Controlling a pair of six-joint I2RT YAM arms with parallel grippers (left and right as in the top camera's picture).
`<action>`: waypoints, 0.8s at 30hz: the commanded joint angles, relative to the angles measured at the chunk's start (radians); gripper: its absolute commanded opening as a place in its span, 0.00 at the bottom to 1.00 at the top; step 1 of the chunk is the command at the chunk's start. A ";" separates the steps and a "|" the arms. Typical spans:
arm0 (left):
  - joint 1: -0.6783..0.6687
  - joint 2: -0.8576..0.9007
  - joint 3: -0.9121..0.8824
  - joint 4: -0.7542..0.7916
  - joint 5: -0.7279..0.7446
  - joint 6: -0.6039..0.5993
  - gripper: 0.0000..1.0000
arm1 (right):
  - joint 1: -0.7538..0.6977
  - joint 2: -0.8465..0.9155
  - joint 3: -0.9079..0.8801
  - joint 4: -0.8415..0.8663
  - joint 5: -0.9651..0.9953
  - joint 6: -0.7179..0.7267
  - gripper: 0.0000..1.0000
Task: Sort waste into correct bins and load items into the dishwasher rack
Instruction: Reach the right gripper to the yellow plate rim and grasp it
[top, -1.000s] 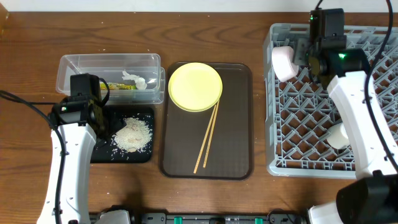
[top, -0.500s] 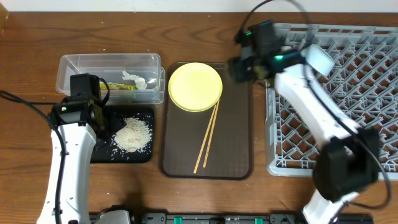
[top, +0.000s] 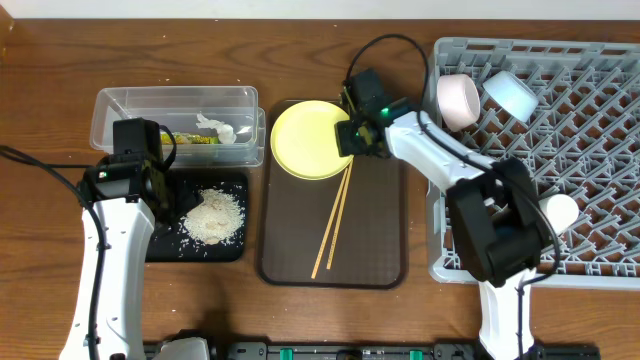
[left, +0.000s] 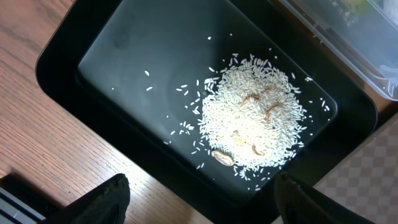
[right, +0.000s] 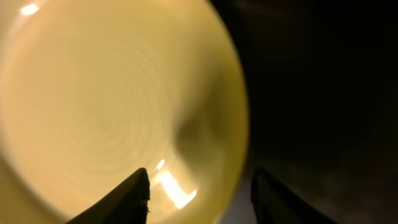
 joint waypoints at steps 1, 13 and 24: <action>0.004 -0.009 0.005 -0.005 -0.005 -0.009 0.77 | 0.015 0.032 0.001 0.014 0.049 0.048 0.40; 0.004 -0.009 0.005 -0.006 -0.005 -0.009 0.77 | 0.015 0.045 0.004 0.056 0.112 0.175 0.01; 0.004 -0.009 0.005 -0.006 -0.005 -0.009 0.77 | -0.058 -0.147 0.051 0.024 0.113 0.062 0.01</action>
